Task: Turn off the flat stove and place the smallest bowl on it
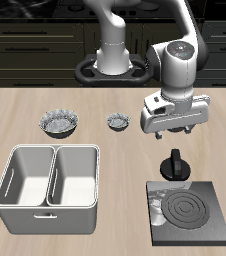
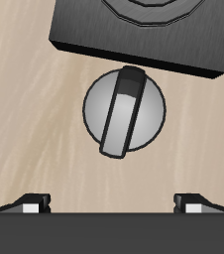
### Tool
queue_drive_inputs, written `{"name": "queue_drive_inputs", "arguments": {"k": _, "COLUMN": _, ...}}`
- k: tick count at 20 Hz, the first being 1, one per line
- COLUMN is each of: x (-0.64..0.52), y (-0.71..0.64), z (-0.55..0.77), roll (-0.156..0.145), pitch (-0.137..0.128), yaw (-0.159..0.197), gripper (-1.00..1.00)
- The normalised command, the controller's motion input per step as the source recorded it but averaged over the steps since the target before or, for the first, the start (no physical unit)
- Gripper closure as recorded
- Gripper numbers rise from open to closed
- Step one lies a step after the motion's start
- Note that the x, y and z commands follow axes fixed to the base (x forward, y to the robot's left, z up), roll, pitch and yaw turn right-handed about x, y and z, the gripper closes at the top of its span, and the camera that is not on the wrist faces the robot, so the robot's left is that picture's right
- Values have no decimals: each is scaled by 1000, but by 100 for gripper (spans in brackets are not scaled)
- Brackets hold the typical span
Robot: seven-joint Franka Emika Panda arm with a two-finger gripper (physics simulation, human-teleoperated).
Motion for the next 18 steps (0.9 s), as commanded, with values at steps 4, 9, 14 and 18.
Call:
{"name": "queue_drive_inputs", "arguments": {"k": 4, "x": -174, "y": -248, "z": 140, "roll": -49, "pitch": 2, "yaw": 159, "gripper": -100}}
{"name": "queue_drive_inputs", "arguments": {"k": 9, "x": -216, "y": -264, "z": 111, "roll": -15, "pitch": -11, "yaw": 79, "gripper": -100}}
{"name": "queue_drive_inputs", "arguments": {"k": 14, "x": -204, "y": -209, "z": 160, "roll": -26, "pitch": -40, "yaw": 35, "gripper": -100}}
{"name": "queue_drive_inputs", "arguments": {"k": 18, "x": -322, "y": -294, "z": 215, "roll": -21, "pitch": -50, "yaw": 48, "gripper": -100}}
